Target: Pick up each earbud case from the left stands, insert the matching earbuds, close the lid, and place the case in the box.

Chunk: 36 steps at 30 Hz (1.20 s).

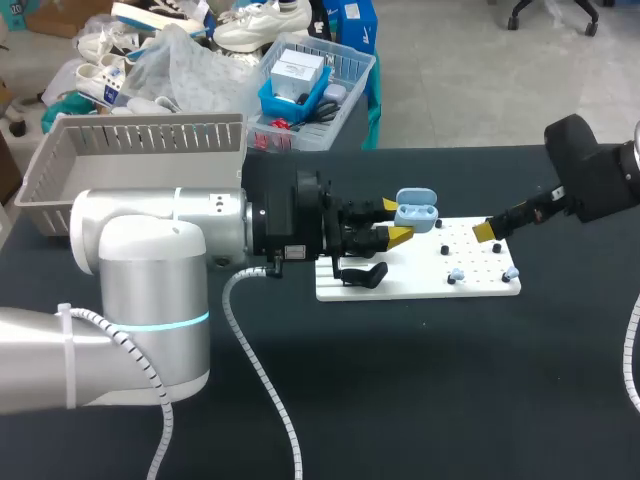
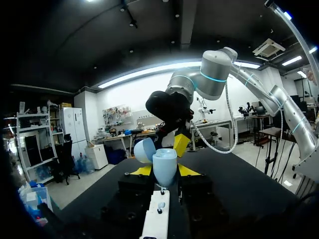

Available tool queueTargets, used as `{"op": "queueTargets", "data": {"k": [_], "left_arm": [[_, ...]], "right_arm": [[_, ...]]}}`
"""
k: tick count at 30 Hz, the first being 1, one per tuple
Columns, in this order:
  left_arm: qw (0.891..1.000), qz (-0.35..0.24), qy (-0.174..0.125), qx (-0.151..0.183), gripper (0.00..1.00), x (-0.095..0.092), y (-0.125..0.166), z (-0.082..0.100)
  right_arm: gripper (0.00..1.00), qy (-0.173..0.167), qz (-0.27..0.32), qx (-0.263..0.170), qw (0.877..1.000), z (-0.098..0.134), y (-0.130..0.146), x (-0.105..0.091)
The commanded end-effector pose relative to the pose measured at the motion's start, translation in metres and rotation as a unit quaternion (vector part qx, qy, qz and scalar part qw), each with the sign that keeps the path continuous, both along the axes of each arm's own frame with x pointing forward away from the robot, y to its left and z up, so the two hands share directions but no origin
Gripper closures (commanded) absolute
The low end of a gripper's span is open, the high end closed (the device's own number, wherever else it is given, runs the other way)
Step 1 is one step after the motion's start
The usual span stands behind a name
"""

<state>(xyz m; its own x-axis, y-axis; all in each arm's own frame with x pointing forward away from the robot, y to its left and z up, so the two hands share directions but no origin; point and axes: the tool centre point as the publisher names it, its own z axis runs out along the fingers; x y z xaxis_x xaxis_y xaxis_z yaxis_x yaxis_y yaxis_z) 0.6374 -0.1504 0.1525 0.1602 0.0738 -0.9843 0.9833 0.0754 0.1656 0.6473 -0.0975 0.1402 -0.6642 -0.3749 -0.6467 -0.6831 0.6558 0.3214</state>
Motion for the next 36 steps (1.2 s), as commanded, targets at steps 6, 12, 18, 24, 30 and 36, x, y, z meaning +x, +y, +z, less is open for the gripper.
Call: {"op": "queueTargets", "data": {"k": [6, 12, 18, 24, 30, 36], "left_arm": [[0.999, -0.011, -0.033, -0.031, 1.0, 0.029, -0.018, -0.024], [0.999, -0.009, -0.042, -0.031, 1.0, 0.049, -0.017, -0.031], [0.999, -0.004, -0.039, -0.029, 1.0, 0.059, -0.006, -0.028], [0.999, 0.005, -0.028, -0.02, 1.0, 0.063, 0.002, -0.031], [0.999, 0.002, -0.03, -0.017, 1.0, 0.062, 0.004, -0.031], [1.0, 0.001, -0.026, -0.017, 1.0, 0.061, 0.003, -0.032]], "right_arm": [[0.0, 0.021, -0.018, -0.01, 1.0, 0.01, -0.008, -0.004], [0.0, 0.028, -0.036, -0.006, 0.999, 0.012, -0.006, -0.012], [0.0, 0.029, -0.043, -0.005, 0.999, 0.01, -0.002, -0.009], [0.0, 0.029, -0.037, -0.002, 0.999, 0.006, 0.001, -0.001], [0.0, 0.03, -0.029, -0.002, 0.999, 0.005, 0.002, 0.004], [0.0, 0.043, -0.023, 0.0, 0.999, 0.001, 0.001, 0.006]]}}
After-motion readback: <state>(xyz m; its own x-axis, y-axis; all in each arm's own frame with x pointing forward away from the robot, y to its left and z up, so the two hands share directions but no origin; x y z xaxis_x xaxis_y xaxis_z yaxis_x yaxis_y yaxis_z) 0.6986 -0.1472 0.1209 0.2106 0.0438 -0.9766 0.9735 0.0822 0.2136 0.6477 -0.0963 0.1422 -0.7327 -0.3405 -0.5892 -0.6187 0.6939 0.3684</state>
